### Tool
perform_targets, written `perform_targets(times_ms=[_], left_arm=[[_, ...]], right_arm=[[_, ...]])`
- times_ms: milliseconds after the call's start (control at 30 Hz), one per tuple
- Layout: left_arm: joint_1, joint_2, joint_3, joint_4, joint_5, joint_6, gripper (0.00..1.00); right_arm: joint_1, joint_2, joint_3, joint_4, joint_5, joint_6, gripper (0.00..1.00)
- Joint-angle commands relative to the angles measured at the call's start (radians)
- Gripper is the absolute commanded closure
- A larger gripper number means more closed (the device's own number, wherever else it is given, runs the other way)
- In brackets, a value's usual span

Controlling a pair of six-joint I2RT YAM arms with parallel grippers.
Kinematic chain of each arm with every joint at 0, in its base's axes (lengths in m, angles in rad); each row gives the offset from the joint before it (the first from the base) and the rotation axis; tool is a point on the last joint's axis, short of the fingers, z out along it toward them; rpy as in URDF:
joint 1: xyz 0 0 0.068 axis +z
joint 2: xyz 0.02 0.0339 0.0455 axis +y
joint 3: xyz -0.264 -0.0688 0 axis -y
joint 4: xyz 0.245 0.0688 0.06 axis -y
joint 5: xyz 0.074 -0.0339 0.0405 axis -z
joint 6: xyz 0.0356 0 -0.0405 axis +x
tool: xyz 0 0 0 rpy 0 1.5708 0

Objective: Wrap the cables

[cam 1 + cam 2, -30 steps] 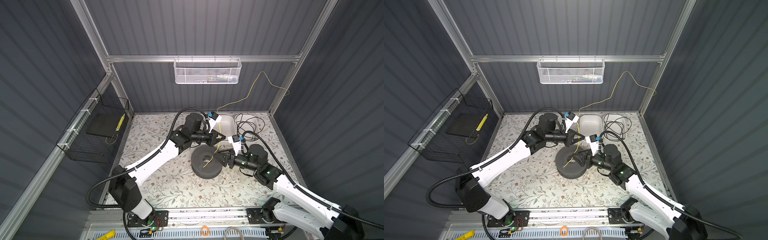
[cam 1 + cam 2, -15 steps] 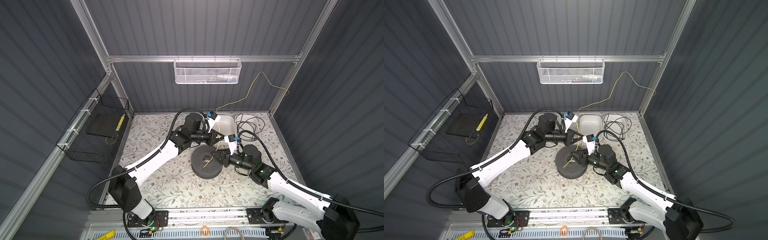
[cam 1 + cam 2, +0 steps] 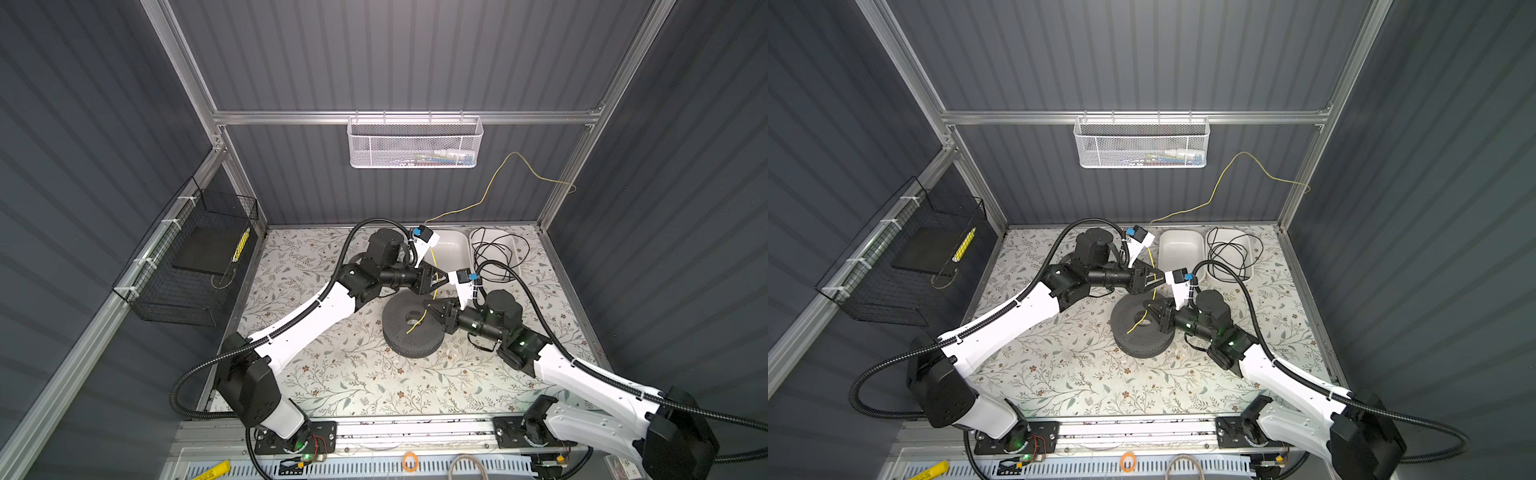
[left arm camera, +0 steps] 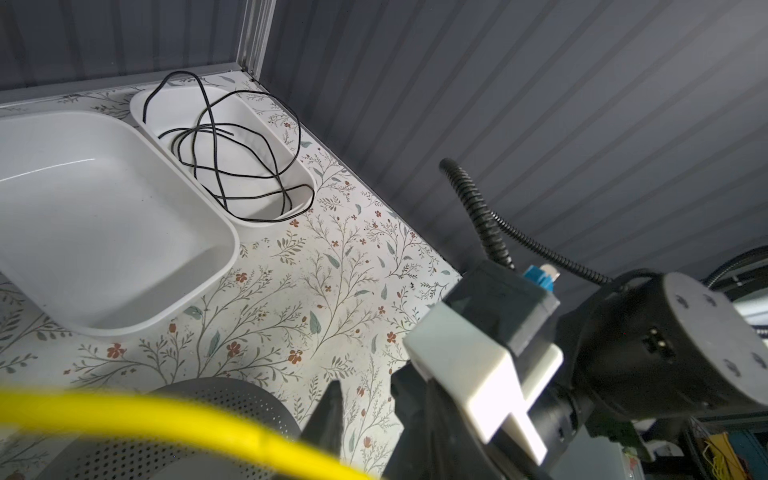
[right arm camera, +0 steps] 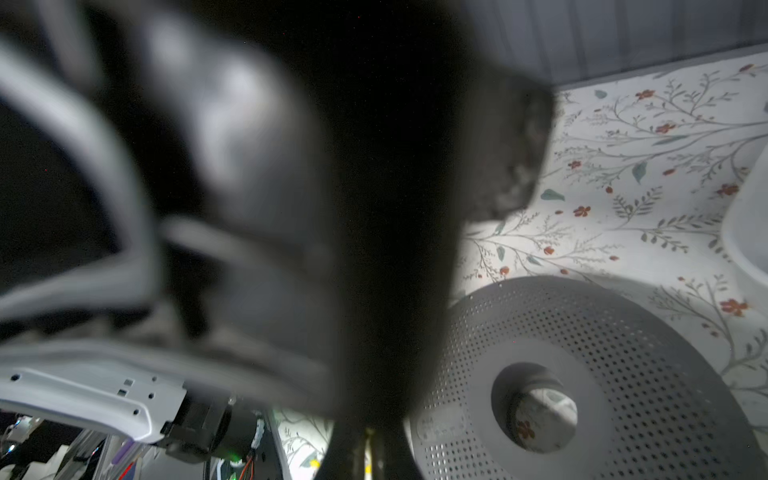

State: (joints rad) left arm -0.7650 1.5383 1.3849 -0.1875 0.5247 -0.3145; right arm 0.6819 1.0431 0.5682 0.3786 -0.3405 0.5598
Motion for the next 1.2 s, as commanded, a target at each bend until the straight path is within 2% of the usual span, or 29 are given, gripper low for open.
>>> perform_targets(times_ms=[0,67,100,167,267,367,533,633,733,1000,1167], left_arm=[[-0.001,-0.111,-0.061,-0.017,-0.101,0.043,0.26],[0.008,-0.19,-0.149,-0.009,-0.227,0.035,0.06],[0.014,-0.226,-0.191,-0.001,-0.273,0.021,0.02],[0.041,-0.299,-0.309,0.027,-0.348,-0.037,0.01],[0.124,-0.372,-0.488,0.087,-0.33,-0.153,0.01],[0.205,-0.39,-0.639,0.17,-0.232,-0.263,0.05],[0.284,-0.34,-0.779,0.332,-0.037,-0.382,0.19],[0.312,-0.263,-0.823,0.458,0.054,-0.45,0.29],[0.313,-0.162,-0.848,0.634,0.148,-0.522,0.34],[0.313,-0.047,-0.873,0.8,0.156,-0.567,0.37],[0.313,0.025,-0.905,0.939,0.161,-0.619,0.44]], right_arm=[[0.005,-0.039,-0.024,-0.016,0.074,-0.005,0.99],[0.003,-0.072,-0.037,-0.017,0.103,-0.004,1.0],[0.003,-0.084,-0.042,-0.018,0.114,-0.002,1.0],[0.003,-0.11,-0.048,-0.031,0.139,-0.004,1.0],[0.003,-0.15,-0.049,-0.061,0.175,-0.017,1.0],[0.0,-0.18,-0.047,-0.099,0.205,-0.04,1.0],[-0.007,-0.193,-0.048,-0.116,0.224,-0.05,1.0],[-0.011,-0.178,-0.063,-0.094,0.222,-0.035,1.0],[-0.011,-0.159,-0.073,-0.066,0.216,-0.013,1.0],[-0.013,-0.147,-0.07,-0.055,0.216,-0.011,1.0],[-0.014,-0.142,-0.061,-0.059,0.209,-0.013,1.0]])
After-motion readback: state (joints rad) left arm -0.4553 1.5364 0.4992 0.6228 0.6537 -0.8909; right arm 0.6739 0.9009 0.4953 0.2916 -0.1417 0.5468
